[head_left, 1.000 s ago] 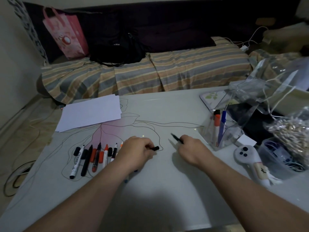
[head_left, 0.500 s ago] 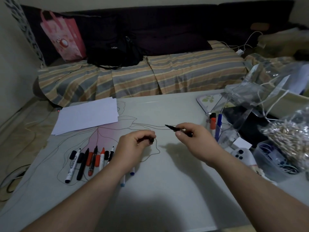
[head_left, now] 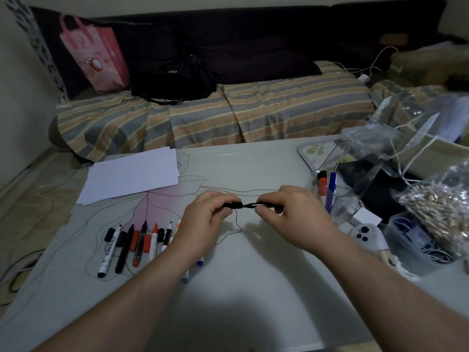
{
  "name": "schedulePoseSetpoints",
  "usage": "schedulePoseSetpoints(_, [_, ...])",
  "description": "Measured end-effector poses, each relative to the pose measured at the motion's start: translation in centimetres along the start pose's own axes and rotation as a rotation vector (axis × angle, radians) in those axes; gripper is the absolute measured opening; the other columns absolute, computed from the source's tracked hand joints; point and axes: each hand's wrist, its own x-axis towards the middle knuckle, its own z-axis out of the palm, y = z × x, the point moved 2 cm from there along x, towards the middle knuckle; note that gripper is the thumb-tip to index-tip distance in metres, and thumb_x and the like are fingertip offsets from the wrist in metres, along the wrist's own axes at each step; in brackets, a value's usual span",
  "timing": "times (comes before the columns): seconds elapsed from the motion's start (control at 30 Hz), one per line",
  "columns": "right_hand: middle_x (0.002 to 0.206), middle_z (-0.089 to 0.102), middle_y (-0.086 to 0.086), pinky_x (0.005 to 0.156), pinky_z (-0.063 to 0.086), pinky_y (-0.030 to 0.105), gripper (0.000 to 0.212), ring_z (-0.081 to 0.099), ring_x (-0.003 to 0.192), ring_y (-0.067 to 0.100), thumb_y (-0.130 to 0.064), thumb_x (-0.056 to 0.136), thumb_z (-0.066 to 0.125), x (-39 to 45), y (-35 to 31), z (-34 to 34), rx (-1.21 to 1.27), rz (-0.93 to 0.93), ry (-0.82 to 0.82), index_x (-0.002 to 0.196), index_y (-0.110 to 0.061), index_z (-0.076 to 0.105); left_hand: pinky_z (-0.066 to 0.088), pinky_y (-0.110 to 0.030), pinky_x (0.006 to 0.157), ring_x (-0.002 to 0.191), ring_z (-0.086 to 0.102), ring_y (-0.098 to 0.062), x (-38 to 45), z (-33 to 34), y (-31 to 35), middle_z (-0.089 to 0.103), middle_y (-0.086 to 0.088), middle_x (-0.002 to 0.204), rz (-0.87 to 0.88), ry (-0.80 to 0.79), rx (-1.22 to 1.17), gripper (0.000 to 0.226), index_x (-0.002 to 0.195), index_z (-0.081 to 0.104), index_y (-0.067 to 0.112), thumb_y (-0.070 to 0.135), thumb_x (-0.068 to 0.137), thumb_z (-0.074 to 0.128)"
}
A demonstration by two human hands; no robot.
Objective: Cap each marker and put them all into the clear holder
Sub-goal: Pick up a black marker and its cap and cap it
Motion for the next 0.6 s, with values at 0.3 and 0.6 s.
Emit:
schedulePoseSetpoints(0.3, [0.086, 0.056, -0.007, 0.069, 0.046, 0.034, 0.021, 0.059, 0.086, 0.02, -0.048, 0.098, 0.052, -0.3, -1.1, 1.3, -0.107, -0.075, 0.009, 0.108, -0.04, 0.069, 0.038, -0.005, 0.082, 0.097, 0.058, -0.001, -0.2, 0.6, 1.1, 0.06, 0.013, 0.105, 0.019, -0.029, 0.059, 0.027, 0.117, 0.075, 0.03, 0.015, 0.097, 0.065])
schedulePoseSetpoints(0.6, [0.088, 0.068, -0.006, 0.07, 0.05, 0.037, 0.015, 0.064, 0.086, 0.021, -0.037, 0.093, 0.063, -0.1, -1.5, 1.6, -0.062, -0.099, 0.086, 0.101, -0.031, 0.074, 0.045, -0.013, 0.083, 0.091, 0.06, -0.002, 0.1, 1.0, 2.5, 0.071, 0.011, 0.095, 0.036, 0.083, 0.102, 0.025, 0.103, 0.079, 0.028, 0.009, 0.09, 0.068])
